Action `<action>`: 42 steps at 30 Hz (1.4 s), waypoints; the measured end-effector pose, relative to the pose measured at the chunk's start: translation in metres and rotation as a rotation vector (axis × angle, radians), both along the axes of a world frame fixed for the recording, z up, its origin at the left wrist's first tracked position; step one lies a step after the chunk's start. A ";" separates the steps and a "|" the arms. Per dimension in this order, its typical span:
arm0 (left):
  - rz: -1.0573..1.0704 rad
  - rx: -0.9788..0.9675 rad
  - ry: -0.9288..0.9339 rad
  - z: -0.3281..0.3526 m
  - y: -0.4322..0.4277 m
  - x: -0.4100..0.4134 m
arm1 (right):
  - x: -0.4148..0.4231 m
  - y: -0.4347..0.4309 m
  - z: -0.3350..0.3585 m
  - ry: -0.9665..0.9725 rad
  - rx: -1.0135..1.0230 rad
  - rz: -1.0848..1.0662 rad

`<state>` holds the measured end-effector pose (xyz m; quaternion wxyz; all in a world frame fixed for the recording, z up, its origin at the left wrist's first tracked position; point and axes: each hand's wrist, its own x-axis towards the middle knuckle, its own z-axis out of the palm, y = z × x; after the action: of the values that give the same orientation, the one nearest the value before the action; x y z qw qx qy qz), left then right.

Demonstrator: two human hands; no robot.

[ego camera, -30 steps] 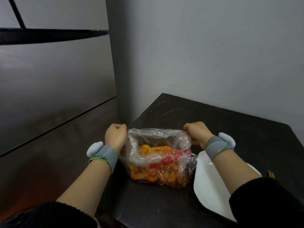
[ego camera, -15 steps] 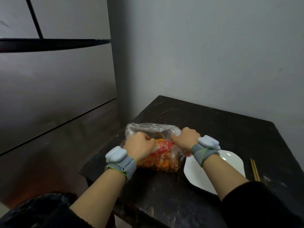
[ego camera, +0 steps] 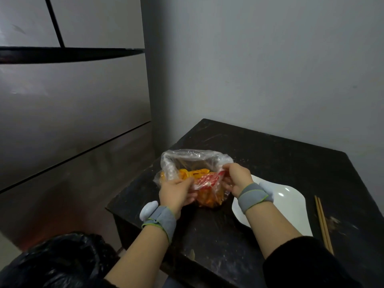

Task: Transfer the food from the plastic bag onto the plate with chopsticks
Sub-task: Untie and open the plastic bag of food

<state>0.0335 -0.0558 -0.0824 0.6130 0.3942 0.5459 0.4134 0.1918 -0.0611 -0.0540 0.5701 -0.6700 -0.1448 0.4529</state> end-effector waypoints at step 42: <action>-0.072 -0.289 -0.467 -0.023 0.012 -0.030 | 0.013 0.018 0.003 -0.100 -0.084 0.035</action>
<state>0.0033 -0.0435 -0.1059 0.7862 0.2160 0.4289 0.3889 0.2046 -0.0436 -0.0510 0.5253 -0.7126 -0.1659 0.4345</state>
